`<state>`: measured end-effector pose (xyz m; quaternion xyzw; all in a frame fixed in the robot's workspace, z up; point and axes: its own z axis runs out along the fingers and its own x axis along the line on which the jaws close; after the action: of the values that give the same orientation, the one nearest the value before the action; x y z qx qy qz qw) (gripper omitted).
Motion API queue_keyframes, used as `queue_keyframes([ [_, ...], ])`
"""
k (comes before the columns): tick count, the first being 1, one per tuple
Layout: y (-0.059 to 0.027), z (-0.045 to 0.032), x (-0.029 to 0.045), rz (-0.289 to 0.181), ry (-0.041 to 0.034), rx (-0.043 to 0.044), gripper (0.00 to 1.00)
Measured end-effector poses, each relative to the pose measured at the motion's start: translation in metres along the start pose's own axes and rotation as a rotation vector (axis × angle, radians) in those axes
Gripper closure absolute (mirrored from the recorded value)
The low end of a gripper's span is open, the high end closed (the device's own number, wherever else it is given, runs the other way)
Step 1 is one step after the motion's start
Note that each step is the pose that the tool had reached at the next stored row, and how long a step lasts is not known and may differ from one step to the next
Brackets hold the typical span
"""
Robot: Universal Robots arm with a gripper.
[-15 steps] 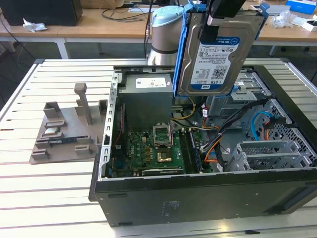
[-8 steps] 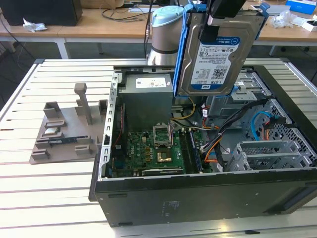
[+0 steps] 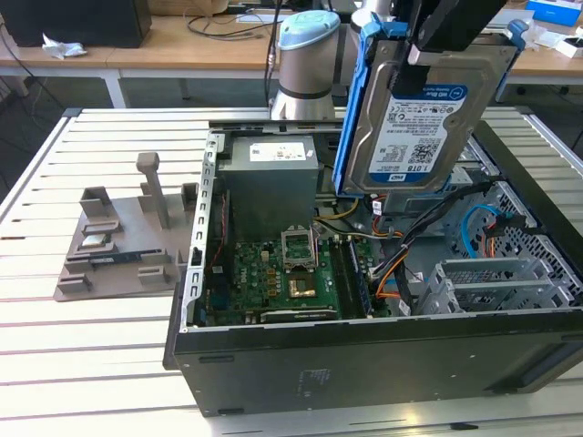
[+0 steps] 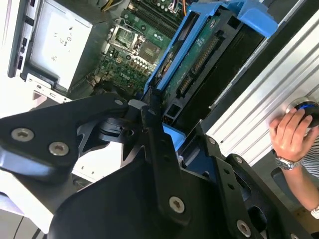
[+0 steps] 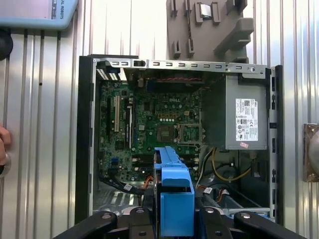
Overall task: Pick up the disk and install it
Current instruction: 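Pick up the disk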
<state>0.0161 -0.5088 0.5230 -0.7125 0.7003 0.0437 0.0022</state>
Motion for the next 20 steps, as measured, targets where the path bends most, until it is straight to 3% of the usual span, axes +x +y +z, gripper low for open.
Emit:
queue_keyframes([
  [2, -0.0044, -0.0002, 0.0123, 0.000, 0.0000, -0.0003, 0.64],
  [6, -0.0046, -0.0003, 0.0176, 0.000, 0.0000, -0.0002, 0.64],
  [13, -0.0051, -0.0007, 0.0349, 0.000, -0.0001, -0.0002, 0.64],
  [18, -0.0051, -0.0012, 0.0509, 0.000, -0.0001, -0.0002, 0.64],
  [20, -0.0054, -0.0014, 0.0608, 0.000, -0.0001, -0.0003, 0.64],
])
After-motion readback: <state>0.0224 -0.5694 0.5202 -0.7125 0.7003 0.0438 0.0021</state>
